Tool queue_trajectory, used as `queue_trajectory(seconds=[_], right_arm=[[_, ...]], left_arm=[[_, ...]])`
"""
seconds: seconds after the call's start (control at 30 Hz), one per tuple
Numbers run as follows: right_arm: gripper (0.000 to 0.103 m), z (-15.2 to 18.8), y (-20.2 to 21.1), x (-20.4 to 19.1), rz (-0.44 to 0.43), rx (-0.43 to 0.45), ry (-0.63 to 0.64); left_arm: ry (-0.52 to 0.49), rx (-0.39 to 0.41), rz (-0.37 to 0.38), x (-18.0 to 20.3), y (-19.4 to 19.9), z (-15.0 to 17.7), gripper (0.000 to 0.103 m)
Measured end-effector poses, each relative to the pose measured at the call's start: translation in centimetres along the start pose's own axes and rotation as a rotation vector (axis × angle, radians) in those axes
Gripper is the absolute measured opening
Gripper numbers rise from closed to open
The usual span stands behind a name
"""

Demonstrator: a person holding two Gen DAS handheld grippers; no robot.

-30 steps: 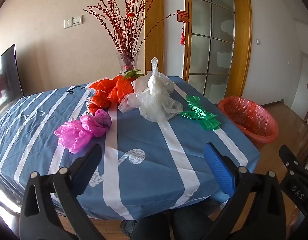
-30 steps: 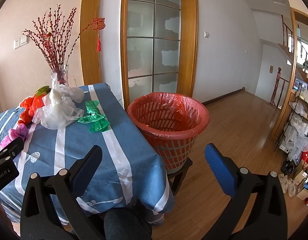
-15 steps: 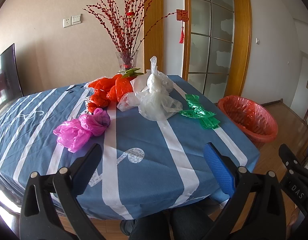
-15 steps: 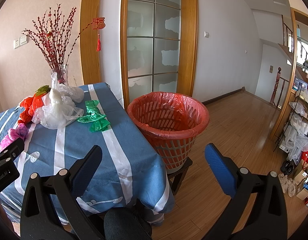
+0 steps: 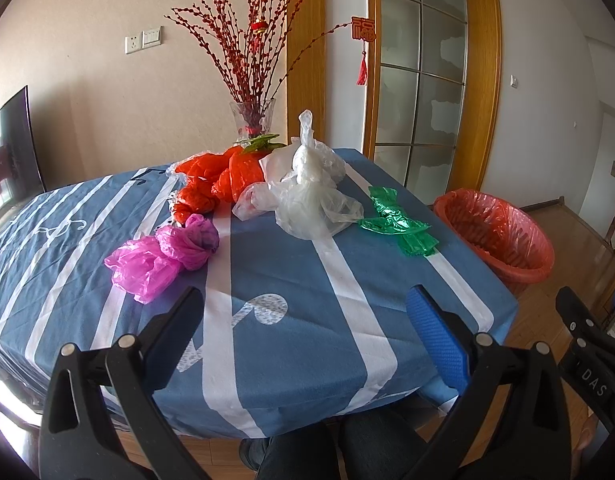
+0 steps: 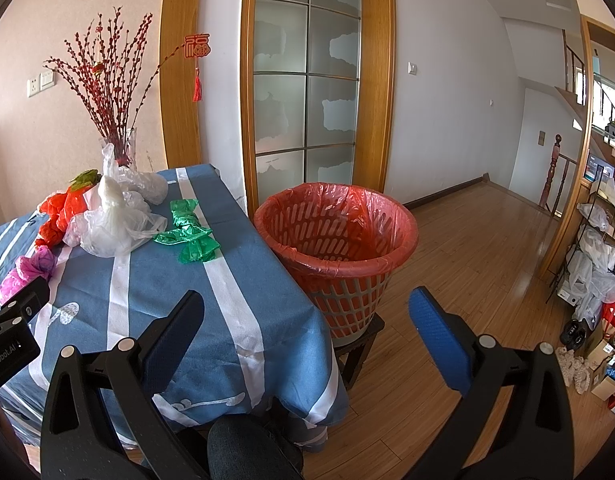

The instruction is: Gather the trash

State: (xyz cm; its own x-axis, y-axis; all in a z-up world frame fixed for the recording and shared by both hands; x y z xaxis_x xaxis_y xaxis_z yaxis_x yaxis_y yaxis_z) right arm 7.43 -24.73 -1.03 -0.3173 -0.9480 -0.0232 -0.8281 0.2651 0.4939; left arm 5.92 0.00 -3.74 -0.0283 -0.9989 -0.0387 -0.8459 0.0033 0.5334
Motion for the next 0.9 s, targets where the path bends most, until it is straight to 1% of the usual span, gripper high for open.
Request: queue_trajectory(seconds=[0.47,0.9], right_arm=[[0.101,0.04,-0.05,-0.08,0.0,-0.001,0.001],[0.101,0.09,-0.02,-0.22,0.0,-0.002,0.001]], left_arm=[[0.001,-0.001,-0.001,0.06,0.35,0.21,0.099],[0.002,-0.006,0.0,0.12,-0.18,0.3,0.099]])
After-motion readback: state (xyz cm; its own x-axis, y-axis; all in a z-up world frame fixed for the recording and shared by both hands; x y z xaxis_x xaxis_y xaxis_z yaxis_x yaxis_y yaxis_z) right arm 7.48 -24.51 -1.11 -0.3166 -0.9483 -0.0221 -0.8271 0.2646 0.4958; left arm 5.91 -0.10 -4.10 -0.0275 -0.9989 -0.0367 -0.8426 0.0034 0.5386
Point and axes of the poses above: each gripper's, at about its wrist camera, not at the fingertips, and y roughly against the way its jaws point, x to its right, z to its underside, the point moved 7 cm from there along -y, roughly the way its jaws point, and after that the axes turned 2 degrees about -y, right-handed, at the moved point
